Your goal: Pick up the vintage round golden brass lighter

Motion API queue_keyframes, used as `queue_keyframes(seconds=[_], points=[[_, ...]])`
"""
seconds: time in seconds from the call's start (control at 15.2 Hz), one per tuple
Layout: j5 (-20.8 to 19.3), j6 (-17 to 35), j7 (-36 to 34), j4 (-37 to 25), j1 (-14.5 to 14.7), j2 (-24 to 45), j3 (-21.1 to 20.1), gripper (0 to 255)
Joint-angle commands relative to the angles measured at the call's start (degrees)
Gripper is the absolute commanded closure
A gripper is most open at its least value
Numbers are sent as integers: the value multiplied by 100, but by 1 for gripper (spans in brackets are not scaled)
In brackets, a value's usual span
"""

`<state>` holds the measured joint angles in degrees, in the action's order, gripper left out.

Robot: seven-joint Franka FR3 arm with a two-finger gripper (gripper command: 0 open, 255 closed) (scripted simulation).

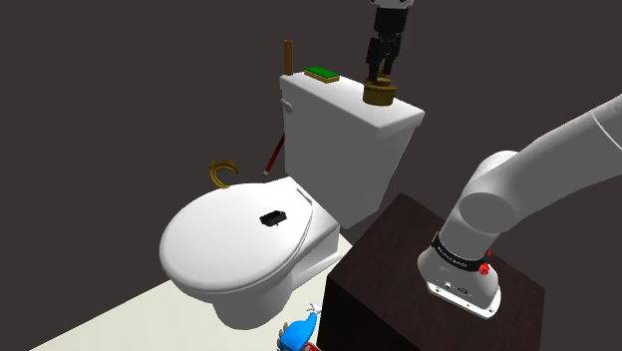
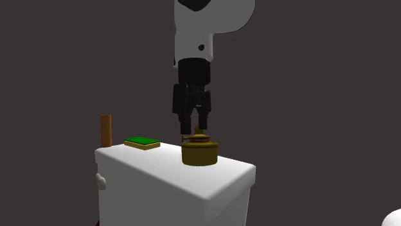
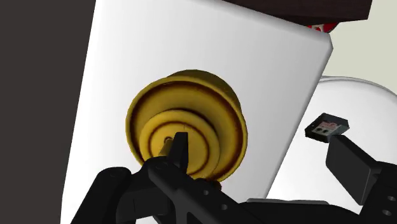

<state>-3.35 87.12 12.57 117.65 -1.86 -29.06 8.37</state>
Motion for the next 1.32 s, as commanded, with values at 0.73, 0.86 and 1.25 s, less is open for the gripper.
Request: queue_keyframes(seconds=[0.73, 0.86, 1.25], points=[[-139, 478, 402, -178, -78, 582, 300, 0], [-139, 473, 407, -188, -79, 588, 304, 255], [-140, 472, 409, -185, -80, 583, 305, 255]])
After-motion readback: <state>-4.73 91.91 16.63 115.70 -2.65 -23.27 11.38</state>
